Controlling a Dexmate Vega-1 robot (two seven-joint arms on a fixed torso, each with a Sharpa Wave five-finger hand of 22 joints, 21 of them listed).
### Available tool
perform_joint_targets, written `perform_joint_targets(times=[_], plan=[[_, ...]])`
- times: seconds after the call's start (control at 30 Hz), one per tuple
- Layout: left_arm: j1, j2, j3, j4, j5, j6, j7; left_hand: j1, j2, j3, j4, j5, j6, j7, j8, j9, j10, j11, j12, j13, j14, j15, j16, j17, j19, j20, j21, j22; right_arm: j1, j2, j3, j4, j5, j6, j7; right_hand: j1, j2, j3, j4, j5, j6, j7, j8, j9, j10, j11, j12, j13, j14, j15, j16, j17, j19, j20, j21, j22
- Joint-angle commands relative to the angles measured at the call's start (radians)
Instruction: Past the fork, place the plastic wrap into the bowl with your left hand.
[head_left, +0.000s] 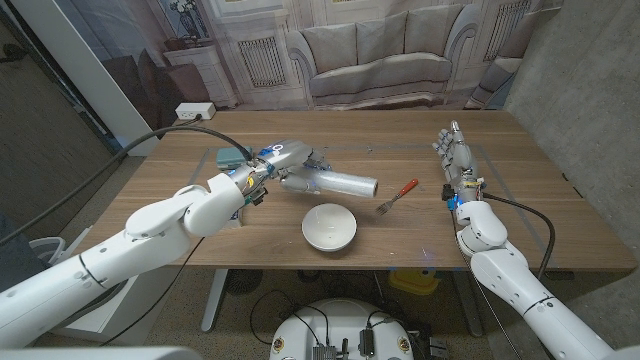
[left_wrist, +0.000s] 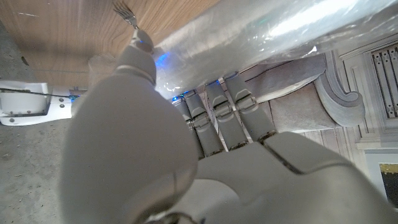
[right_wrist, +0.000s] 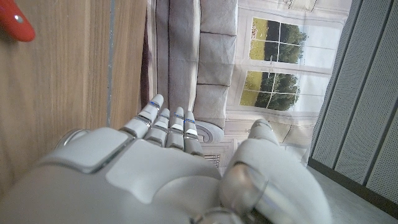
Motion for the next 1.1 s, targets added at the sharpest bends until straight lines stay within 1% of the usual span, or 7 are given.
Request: perform_joint_targets(times=[0.03, 0.2, 0.5, 0.83, 1.1], plan=[[0.076, 0.030, -0.064, -0.044, -0.010, -0.045, 0.001, 0.057, 0.061, 0.023, 0.016, 0.008, 0.124, -0.015, 0.014, 0.003, 0.010, -0.001, 0.003, 0.003, 0.048, -0.127, 0.004, 0.006, 0.004, -0.027, 0.011, 0.002, 0.005, 0.000, -0.001, -0.005, -0.003, -0.006, 0.000, 0.000, 0.004, 0.003, -0.003, -0.002, 0.006, 0.002, 0.001, 0.003, 0.005, 0.008, -0.002, 0.002, 0.001, 0.007, -0.006, 0.002, 0.009, -0.002, -0.006, 0.002], [0.101, 0.033, -0.082, -0.051, -0.008, -0.065, 0.004, 0.058, 0.061, 0.023, 0.016, 0.008, 0.127, -0.015, 0.015, 0.003, 0.016, -0.001, 0.005, 0.003, 0.051, -0.127, 0.006, 0.008, 0.005, -0.028, 0.012, 0.002, 0.004, -0.003, 0.000, -0.008, -0.004, -0.008, 0.000, 0.000, 0.004, 0.003, -0.003, -0.002, 0.006, 0.002, 0.001, 0.003, 0.005, 0.008, -0.002, 0.002, 0.001, 0.007, -0.005, 0.002, 0.009, -0.002, -0.007, 0.002], [0.124, 0.037, -0.099, -0.063, -0.003, -0.085, -0.022, 0.062, 0.062, 0.025, 0.014, 0.009, 0.130, -0.015, 0.014, 0.003, 0.016, -0.002, 0.004, 0.003, 0.057, -0.129, 0.008, 0.010, 0.005, -0.028, 0.013, 0.002, 0.004, -0.010, 0.001, -0.014, -0.001, -0.017, 0.004, 0.000, 0.004, 0.002, -0.004, -0.002, 0.007, 0.002, 0.001, 0.003, 0.006, 0.007, -0.002, 0.002, 0.002, 0.008, -0.005, 0.002, 0.010, -0.002, -0.009, 0.002], [0.124, 0.037, -0.081, -0.083, 0.030, -0.075, -0.086, 0.067, 0.063, 0.027, 0.013, 0.009, 0.134, -0.015, 0.015, 0.002, 0.019, -0.001, 0.004, 0.003, 0.060, -0.130, 0.009, 0.012, 0.005, -0.027, 0.013, 0.003, -0.016, -0.028, 0.018, -0.036, 0.007, -0.033, -0.003, 0.000, 0.004, 0.002, -0.005, -0.003, 0.007, 0.002, 0.001, 0.003, 0.006, 0.007, -0.002, 0.002, 0.003, 0.008, -0.005, 0.002, 0.012, -0.002, -0.012, 0.002], [0.140, 0.025, -0.066, -0.097, 0.080, -0.064, -0.083, 0.068, 0.063, 0.027, 0.013, 0.008, 0.135, -0.016, 0.014, 0.002, 0.020, -0.001, 0.003, 0.003, 0.059, -0.129, 0.008, 0.012, 0.004, -0.027, 0.014, 0.003, -0.024, -0.036, 0.027, -0.044, 0.018, -0.039, 0.002, -0.001, 0.005, 0.001, -0.005, -0.003, 0.007, 0.003, 0.001, 0.003, 0.007, 0.006, -0.002, 0.002, 0.002, 0.008, -0.006, 0.002, 0.012, -0.003, -0.014, 0.002]])
